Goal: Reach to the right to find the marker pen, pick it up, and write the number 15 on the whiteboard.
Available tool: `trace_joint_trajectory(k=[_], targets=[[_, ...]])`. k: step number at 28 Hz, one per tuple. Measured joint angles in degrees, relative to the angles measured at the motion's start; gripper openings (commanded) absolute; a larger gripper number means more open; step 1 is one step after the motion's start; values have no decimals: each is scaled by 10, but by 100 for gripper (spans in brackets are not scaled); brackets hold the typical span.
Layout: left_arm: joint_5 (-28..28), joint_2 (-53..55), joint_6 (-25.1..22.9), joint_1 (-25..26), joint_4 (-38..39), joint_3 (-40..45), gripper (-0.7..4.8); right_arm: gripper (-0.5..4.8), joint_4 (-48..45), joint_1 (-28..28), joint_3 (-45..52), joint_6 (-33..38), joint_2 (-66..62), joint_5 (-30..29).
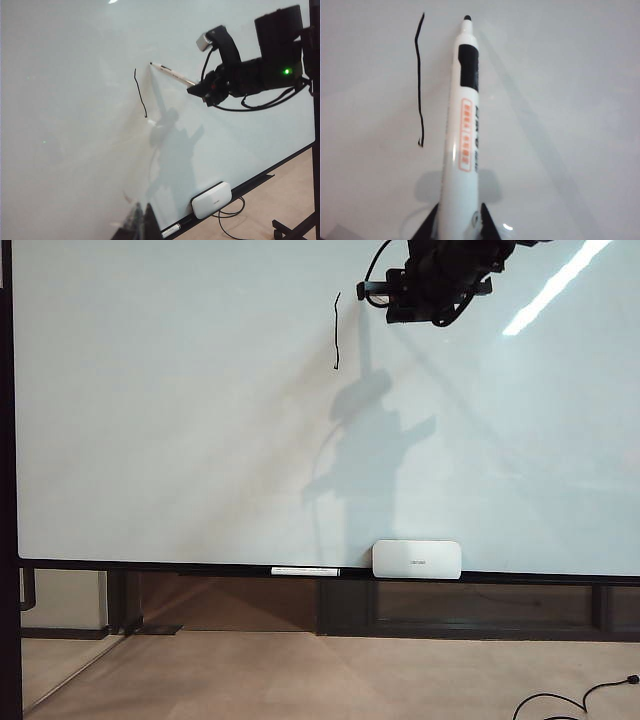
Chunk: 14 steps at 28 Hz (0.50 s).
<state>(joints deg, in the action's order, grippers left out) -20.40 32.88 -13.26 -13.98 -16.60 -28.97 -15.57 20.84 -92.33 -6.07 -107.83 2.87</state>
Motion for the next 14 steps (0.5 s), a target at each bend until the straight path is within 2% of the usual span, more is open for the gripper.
trace_joint_trajectory(k=[14], targets=[[0, 0, 0, 0, 1, 0, -5, -2, 24, 0, -8, 1, -8, 2]])
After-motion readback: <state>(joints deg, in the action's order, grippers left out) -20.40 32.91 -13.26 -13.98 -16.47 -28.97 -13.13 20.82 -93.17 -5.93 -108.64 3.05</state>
